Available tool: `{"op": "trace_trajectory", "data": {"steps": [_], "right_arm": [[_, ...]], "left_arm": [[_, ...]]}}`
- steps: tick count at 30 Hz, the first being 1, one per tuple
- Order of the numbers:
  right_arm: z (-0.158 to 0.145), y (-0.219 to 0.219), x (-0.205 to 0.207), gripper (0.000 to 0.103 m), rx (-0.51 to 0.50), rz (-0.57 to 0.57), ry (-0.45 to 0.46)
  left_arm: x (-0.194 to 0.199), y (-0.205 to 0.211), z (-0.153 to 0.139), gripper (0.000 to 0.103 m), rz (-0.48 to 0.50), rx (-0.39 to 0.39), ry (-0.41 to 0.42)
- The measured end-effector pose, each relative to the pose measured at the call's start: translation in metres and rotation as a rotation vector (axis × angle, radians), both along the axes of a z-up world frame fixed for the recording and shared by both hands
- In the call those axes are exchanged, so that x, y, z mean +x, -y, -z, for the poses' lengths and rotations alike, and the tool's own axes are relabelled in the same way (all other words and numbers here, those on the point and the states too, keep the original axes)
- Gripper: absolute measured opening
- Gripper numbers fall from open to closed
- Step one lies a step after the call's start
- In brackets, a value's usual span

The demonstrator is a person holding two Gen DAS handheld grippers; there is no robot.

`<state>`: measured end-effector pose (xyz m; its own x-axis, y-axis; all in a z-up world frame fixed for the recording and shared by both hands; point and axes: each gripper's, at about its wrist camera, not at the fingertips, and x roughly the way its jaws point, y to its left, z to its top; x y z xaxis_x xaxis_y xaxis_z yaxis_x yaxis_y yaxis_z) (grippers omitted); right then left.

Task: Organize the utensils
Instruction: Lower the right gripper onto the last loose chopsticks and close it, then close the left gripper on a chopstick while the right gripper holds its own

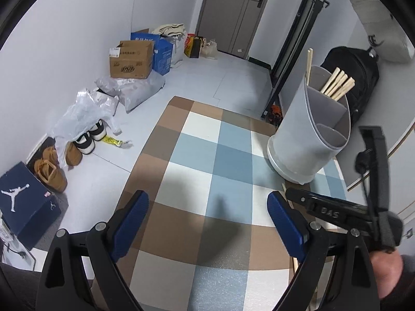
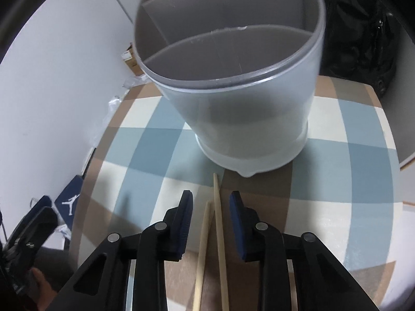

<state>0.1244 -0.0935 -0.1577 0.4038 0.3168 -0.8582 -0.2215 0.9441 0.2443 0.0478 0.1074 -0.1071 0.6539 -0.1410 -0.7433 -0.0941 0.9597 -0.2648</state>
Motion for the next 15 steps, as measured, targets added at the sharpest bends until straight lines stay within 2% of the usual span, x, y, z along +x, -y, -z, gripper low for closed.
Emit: {"op": "trace_trajectory", "data": {"steps": [7, 8, 10, 12, 15], "right_arm": [[0.007, -0.010, 0.005, 0.018, -0.067, 0.009, 0.010], [0.006, -0.012, 0.003, 0.014, -0.087, 0.006, 0.017], [0.006, -0.016, 0.002, 0.012, -0.122, 0.006, 0.027], [0.006, -0.019, 0.002, 0.006, -0.165, 0.004, 0.037], [0.006, -0.021, 0.002, 0.004, -0.195, -0.004, 0.046]], "left_arm": [[0.005, -0.007, 0.003, 0.090, -0.021, -0.039, -0.039], [0.005, -0.009, 0.003, 0.090, -0.031, -0.050, -0.043], [0.005, -0.011, 0.004, 0.090, -0.041, -0.040, -0.049], [0.005, -0.012, 0.004, 0.090, -0.043, -0.035, -0.049], [0.004, -0.012, 0.003, 0.090, -0.049, -0.012, -0.044]]}}
